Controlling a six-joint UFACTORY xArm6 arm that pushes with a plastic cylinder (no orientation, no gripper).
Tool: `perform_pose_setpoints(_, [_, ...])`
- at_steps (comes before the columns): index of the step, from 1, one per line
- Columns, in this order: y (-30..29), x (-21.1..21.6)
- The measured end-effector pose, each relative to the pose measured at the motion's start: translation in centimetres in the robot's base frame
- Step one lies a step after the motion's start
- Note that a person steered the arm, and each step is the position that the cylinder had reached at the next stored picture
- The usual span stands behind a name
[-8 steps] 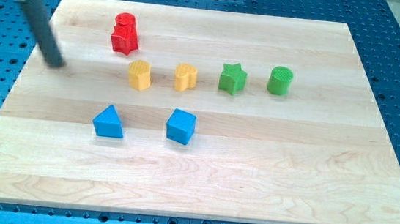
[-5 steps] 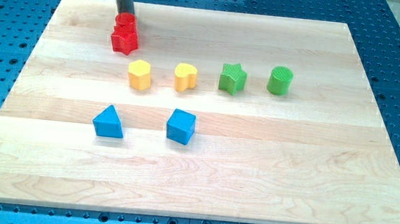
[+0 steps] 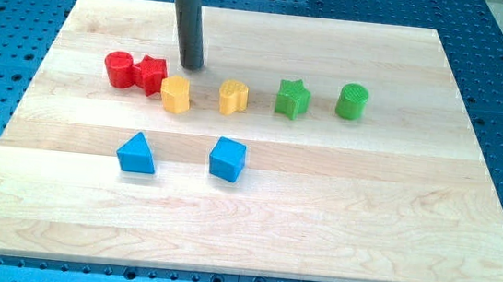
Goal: Move the red circle to the left of the red star
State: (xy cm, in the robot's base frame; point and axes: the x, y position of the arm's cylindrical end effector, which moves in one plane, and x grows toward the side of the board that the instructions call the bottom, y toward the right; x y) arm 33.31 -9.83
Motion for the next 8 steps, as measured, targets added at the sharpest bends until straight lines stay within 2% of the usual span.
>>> perform_pose_setpoints(2, [-11.0, 4.0])
perform_pose_setpoints(3, [-12.8, 4.1])
perform_pose_setpoints(6, [-13.0, 3.9])
perform_pose_setpoints(7, [-17.4, 9.1])
perform_pose_setpoints(8, [-17.7, 12.4])
